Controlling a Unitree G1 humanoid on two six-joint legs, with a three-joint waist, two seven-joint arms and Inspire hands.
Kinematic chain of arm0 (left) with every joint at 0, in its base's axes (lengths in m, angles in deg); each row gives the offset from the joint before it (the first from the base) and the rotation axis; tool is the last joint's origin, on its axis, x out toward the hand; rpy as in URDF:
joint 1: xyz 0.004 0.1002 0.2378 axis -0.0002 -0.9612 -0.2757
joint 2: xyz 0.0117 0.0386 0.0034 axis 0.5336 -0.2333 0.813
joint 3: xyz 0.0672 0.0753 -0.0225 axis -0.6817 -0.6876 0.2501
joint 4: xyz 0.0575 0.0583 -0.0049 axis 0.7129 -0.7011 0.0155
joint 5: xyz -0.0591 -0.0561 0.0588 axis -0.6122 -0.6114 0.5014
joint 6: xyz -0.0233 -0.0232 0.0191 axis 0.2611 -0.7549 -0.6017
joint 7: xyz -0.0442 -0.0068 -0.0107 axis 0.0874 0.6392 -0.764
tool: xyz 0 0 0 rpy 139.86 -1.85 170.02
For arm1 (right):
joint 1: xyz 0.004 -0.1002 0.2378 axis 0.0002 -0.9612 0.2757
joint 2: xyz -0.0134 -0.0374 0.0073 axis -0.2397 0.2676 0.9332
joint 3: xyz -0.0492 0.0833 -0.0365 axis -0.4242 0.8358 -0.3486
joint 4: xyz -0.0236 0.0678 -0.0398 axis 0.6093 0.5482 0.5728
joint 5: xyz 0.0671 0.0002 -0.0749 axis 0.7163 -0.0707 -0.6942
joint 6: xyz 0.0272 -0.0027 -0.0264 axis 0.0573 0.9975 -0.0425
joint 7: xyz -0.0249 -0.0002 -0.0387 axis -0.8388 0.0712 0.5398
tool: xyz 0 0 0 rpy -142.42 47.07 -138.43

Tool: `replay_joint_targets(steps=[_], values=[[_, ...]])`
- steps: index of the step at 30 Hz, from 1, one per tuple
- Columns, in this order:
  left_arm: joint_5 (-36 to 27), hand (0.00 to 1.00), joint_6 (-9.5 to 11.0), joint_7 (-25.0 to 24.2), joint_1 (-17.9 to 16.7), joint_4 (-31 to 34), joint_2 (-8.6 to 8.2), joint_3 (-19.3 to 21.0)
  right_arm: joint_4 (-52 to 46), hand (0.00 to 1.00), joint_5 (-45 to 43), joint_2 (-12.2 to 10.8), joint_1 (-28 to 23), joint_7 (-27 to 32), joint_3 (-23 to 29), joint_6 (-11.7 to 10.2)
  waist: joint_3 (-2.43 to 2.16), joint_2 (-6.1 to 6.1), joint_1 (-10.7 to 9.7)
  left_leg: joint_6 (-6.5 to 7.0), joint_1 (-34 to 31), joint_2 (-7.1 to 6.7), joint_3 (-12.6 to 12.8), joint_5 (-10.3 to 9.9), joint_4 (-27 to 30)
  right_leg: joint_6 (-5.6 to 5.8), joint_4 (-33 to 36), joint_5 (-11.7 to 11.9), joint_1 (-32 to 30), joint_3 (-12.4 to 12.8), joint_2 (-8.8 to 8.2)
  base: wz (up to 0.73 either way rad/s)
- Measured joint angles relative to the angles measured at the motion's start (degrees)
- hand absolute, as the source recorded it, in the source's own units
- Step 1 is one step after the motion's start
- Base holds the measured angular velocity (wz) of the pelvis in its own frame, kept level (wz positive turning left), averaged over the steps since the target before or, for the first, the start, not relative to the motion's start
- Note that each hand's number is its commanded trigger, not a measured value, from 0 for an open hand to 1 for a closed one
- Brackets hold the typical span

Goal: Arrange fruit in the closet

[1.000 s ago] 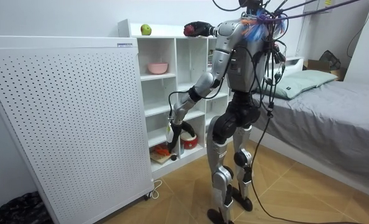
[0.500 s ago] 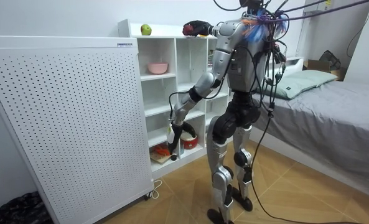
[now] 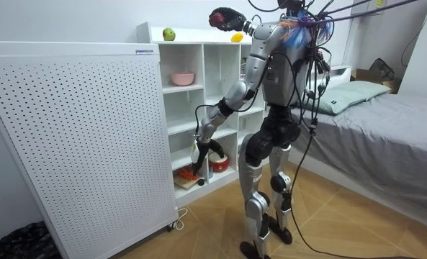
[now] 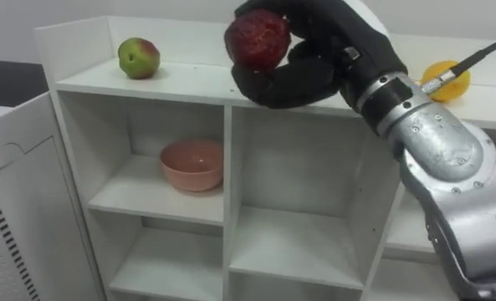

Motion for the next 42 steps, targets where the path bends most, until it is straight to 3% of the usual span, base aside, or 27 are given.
replay_joint_targets(steps=[7,9,16,19,21,23,25,27,30,32,37,42], values=[[-1.5,0.0,0.6,2.6,-1.2,-2.2,-0.05,-1.7,-7.1,1.0,3.7,-0.3,-4.0,-2.1,-3.4,-0.2,-0.12,0.32,0.4,-0.01,0.1,0.14,0.9,0.0,-0.4,-0.02,0.4,0.0,-0.4,0.9,0.18,-0.06],[-2.7,0.0,0.7,3.5,-1.9,-2.3,-0.16,-3.9,-7.6,1.0,3.2,-1.8,-4.4,-2.8,-6.1,-0.2,-0.24,0.52,0.7,-0.03,0.6,0.19,1.4,0.0,-0.7,-0.05,0.4,0.0,-0.3,1.4,0.27,-0.09],[-10.5,0.0,2.4,7.2,-1.7,-5.4,-0.26,-9.2,-1.8,1.0,3.1,-3.1,-8.7,-5.2,-12.2,-1.2,-0.14,0.22,1.2,-0.02,-1.0,0.1,1.4,0.0,0.1,-0.01,2.3,0.0,-2.4,1.4,-0.22,-0.01],[-14.2,0.0,3.7,9.3,-1.0,-8.6,-0.51,-12.9,7.5,1.0,2.0,-4.8,-10.9,-5.3,-13.2,-1.6,0.33,-0.15,1.7,0.0,-4.7,0.25,1.2,0.0,2.6,-0.01,5.4,0.0,-6.6,1.3,-0.91,0.0],[-15.8,0.0,4.3,9.7,-0.9,-10.3,-0.76,-13.5,15.5,1.0,0.9,-7.4,-11.9,-5.7,-13.1,-2.2,1.23,0.07,1.6,0.47,-9.4,0.21,1.0,-0.4,6.1,-0.04,8.8,-0.1,-11.3,1.3,-1.58,0.0],[-17.7,0.0,4.8,10.2,-0.3,-12.0,-1.27,-13.6,22.2,1.0,0.0,-8.8,-12.5,-5.2,-12.8,-2.3,1.73,0.61,1.7,0.79,-13.5,0.0,1.0,-1.1,10.1,-0.07,12.5,-0.7,-15.3,1.5,-2.4,0.0],[-19.7,0.0,5.5,11.0,-0.2,-13.1,-1.43,-14.1,24.2,1.0,-1.6,-9.1,-13.0,-5.3,-12.8,-2.3,2.1,1.12,1.8,1.19,-18.3,-0.33,1.4,-2.4,14.1,-0.03,17.3,-2.0,-20.6,1.6,-3.46,-0.02],[-20.1,0.0,5.6,11.9,0.4,-13.5,-1.64,-14.4,25.0,1.0,-2.7,-9.2,-13.0,-5.8,-12.5,-2.7,2.6,0.68,1.8,1.64,-24.3,-1.34,1.7,-3.3,19.2,-0.62,23.2,-4.0,-27.1,2.3,-5.26,-0.02],[-20.2,0.0,6.0,12.6,1.3,-13.7,-1.99,-14.5,28.0,1.0,-2.5,-9.5,-12.9,-5.8,-12.5,-4.3,3.05,0.65,2.0,1.62,-29.3,-1.44,1.7,-5.3,24.7,-1.21,28.0,-5.8,-31.9,3.1,-5.8,0.0],[-21.0,0.0,6.1,14.1,2.0,-14.3,-1.97,-14.6,29.8,1.0,-2.5,-9.8,-12.8,-5.7,-12.5,-5.1,3.15,0.63,1.9,1.28,-32.3,-0.88,1.7,-6.3,27.8,-1.31,30.3,-6.4,-34.5,3.1,-5.61,-0.02],[-22.6,0.0,7.0,17.3,2.2,-14.4,-2.07,-15.3,32.0,1.0,-5.4,-10.2,-12.7,-3.6,-12.5,-7.4,3.35,0.4,1.6,0.95,-39.5,-0.76,1.1,-6.0,32.2,-1.94,33.9,-6.1,-41.1,3.1,-5.37,0.02],[-23.5,0.0,7.3,21.7,1.0,-14.2,-3.12,-18.9,35.4,1.0,-5.5,-10.4,-12.7,-0.8,-12.5,-8.7,3.48,-0.3,2.1,0.1,-44.7,-0.7,0.6,-5.7,35.2,-2.72,37.1,-6.4,-46.2,3.0,-5.39,0.09]])
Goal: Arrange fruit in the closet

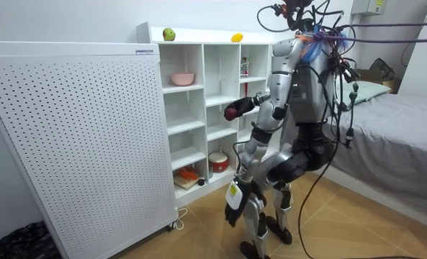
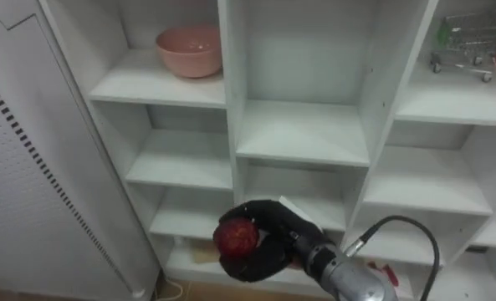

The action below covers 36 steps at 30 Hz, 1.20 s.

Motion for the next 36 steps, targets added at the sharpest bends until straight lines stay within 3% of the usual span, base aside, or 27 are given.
replay_joint_targets(steps=[4,7,9,12,15,18,23,27,36], values=[[0.1,0.0,0.0,3.5,-0.5,0.3,-0.59,-0.2,0.7,1.0,0.0,0.1,0.1,3.5,0.0,-1.4,-0.02,-0.83,0.7,-0.35,-3.8,1.28,-0.1,-1.6,4.3,-1.55,3.4,-0.8,-3.5,-0.1,0.61,-0.05],[0.1,0.0,0.7,5.5,-1.5,5.8,-0.31,-0.6,0.9,1.0,0.0,0.6,0.6,6.9,1.9,-3.0,-0.11,-1.01,0.8,-1.2,-9.2,0.88,-2.3,-2.1,7.4,-2.29,5.7,-1.4,-7.6,-2.0,0.01,0.22],[0.1,0.0,0.9,7.7,-0.8,6.3,-1.61,-1.1,1.7,1.0,0.0,-0.1,0.7,10.1,2.5,-3.0,-0.19,-1.28,1.0,-1.12,-11.5,0.58,-2.8,-2.3,9.0,-2.75,7.4,-1.9,-9.3,-2.8,-0.76,0.26],[-0.2,0.0,2.0,10.1,-3.0,6.5,-1.16,-3.6,2.0,1.0,1.7,0.2,1.4,12.9,2.4,-3.0,-0.33,-2.4,2.2,-1.35,-13.4,0.81,-2.9,-2.6,9.7,-2.74,7.9,-2.2,-11.1,-2.7,-0.49,-0.05],[-0.2,0.0,0.0,11.4,-6.3,7.3,-0.9,-3.5,4.4,1.0,3.9,0.8,4.9,16.3,2.4,-3.0,-0.29,-2.75,2.4,-1.14,-16.3,0.9,-3.2,-3.2,11.9,-2.94,9.7,-2.6,-13.9,-2.8,-0.61,0.04],[-0.6,0.0,-0.6,11.4,-7.4,5.8,-0.24,-3.6,7.8,1.0,6.5,1.8,8.2,18.8,2.4,-3.0,-0.18,-3.0,2.7,-0.81,-19.8,0.77,-4.0,-3.9,15.1,-3.13,12.2,-3.4,-16.7,-3.5,-1.1,0.07],[-3.5,0.0,-1.3,11.3,-6.5,4.5,0.55,-3.6,14.3,1.0,11.3,2.1,13.4,22.8,2.4,-3.0,-0.11,-3.43,2.5,-0.09,-24.5,0.7,-4.1,-5.8,20.6,-3.19,17.3,-5.0,-20.8,-3.6,-2.23,0.02],[-5.3,0.0,-1.4,10.9,-5.3,4.5,1.25,-5.8,16.1,1.0,15.0,2.1,14.0,25.2,2.3,-3.0,-0.06,-3.6,2.0,0.29,-26.4,0.64,-4.1,-6.9,23.2,-2.84,19.6,-5.9,-22.5,-3.7,-3.19,0.02],[-7.5,0.0,-2.2,9.1,-2.0,4.5,4.21,-5.8,22.3,1.0,21.2,3.7,18.1,30.5,2.1,-3.0,0.4,-5.28,1.0,0.91,-33.0,-1.19,-4.0,-7.4,27.6,-2.14,24.9,-7.2,-29.1,-2.8,-4.96,0.08]])
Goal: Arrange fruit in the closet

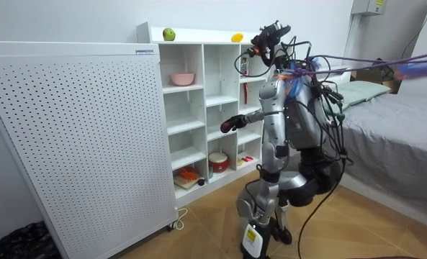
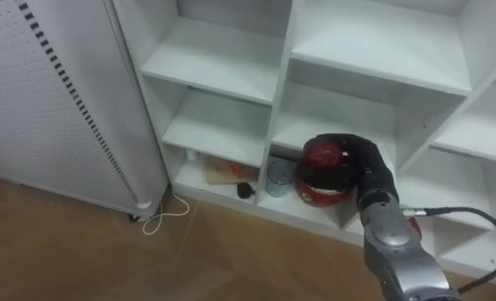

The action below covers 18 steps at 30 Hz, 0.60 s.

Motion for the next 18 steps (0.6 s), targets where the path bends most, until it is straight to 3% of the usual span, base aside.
replay_joint_targets(steps=[8,12,18], values=[[0.1,0.0,-0.8,-1.6,0.6,0.0,0.12,0.0,3.0,1.0,1.1,0.7,1.2,4.4,-0.1,0.0,0.15,-0.46,0.1,0.41,-1.9,-0.25,0.0,-0.8,1.5,0.15,1.1,-0.4,-1.8,0.2,-0.09,-0.01],[0.0,0.0,-0.8,-1.6,0.7,0.3,1.65,0.0,4.6,1.0,1.3,0.8,3.6,8.2,-0.2,0.2,0.48,-1.81,-0.7,0.45,-3.6,-0.28,-0.1,-0.8,1.5,-0.37,1.2,-0.7,-3.2,-0.5,-0.69,0.02],[0.1,0.0,-0.9,-1.5,0.7,0.2,2.45,0.1,5.9,1.0,2.4,0.9,7.3,12.6,-0.2,0.2,0.46,-2.49,-1.5,0.53,-4.3,-0.38,-0.7,-0.9,1.6,-0.13,1.2,-1.3,-3.4,-1.1,-1.06,0.06]])
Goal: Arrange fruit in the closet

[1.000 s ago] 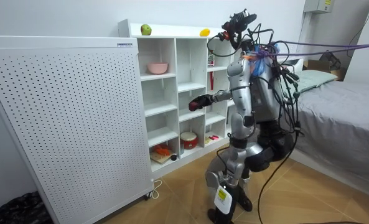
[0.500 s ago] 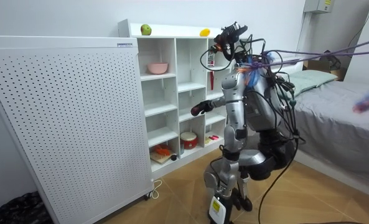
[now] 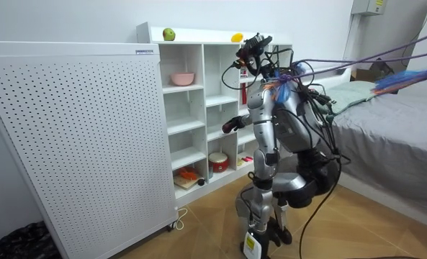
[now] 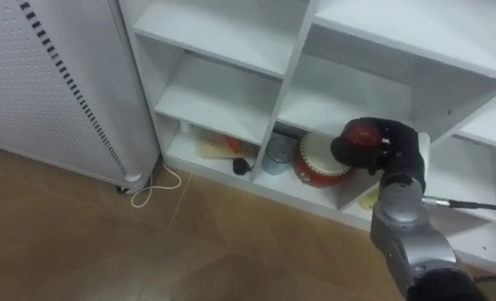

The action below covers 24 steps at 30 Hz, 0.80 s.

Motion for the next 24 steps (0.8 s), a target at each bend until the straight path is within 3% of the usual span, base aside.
replay_joint_targets(steps=[9,14,21,22,23,24], values=[[0.2,0.0,0.1,0.6,-0.4,0.1,1.96,0.1,-1.4,1.0,3.1,2.7,0.3,7.9,-2.1,0.0,-0.04,-0.35,0.1,0.25,0.1,0.11,-1.0,-0.9,2.0,0.3,0.9,-0.9,1.1,-0.8,0.02,-0.01],[0.4,0.0,0.1,1.6,-0.4,0.3,2.04,0.5,-2.1,1.0,7.2,4.9,0.3,11.9,-2.2,0.0,-0.09,-0.42,1.3,0.5,0.3,0.15,-1.2,-1.2,2.4,0.52,0.9,-0.7,1.5,-0.9,0.08,0.0],[0.7,0.0,0.1,2.6,-2.4,0.3,2.03,1.2,-3.7,1.0,7.4,5.6,0.3,16.6,-2.2,-0.1,-0.09,-0.43,2.5,0.45,0.9,-0.74,-1.5,-1.8,4.1,0.64,3.1,-1.7,2.3,-0.8,-0.9,0.06],[0.7,0.0,0.1,2.7,-2.6,0.3,2.04,1.2,-3.8,0.56,7.4,5.6,0.3,17.0,-2.3,-0.1,-0.1,-0.43,2.6,0.46,1.1,-0.73,-1.5,-1.8,4.1,0.66,3.2,-1.7,2.5,-0.8,-0.89,0.1],[0.6,0.0,0.1,2.7,-3.0,0.3,2.04,1.2,-3.9,0.02,7.4,5.6,0.3,17.5,-2.4,-0.2,-0.1,-0.43,3.0,0.47,1.6,-0.73,-1.5,-1.8,4.2,0.69,3.2,-1.8,3.0,-0.8,-0.89,0.0],[0.6,0.0,0.1,2.7,-3.5,0.3,2.04,1.1,-3.9,0.0,7.4,5.6,0.3,18.1,-3.5,-0.2,-0.1,-0.43,3.1,0.54,2.3,-0.74,-1.5,-1.9,4.2,0.77,3.3,-1.9,3.6,-0.8,-0.9,0.03]])
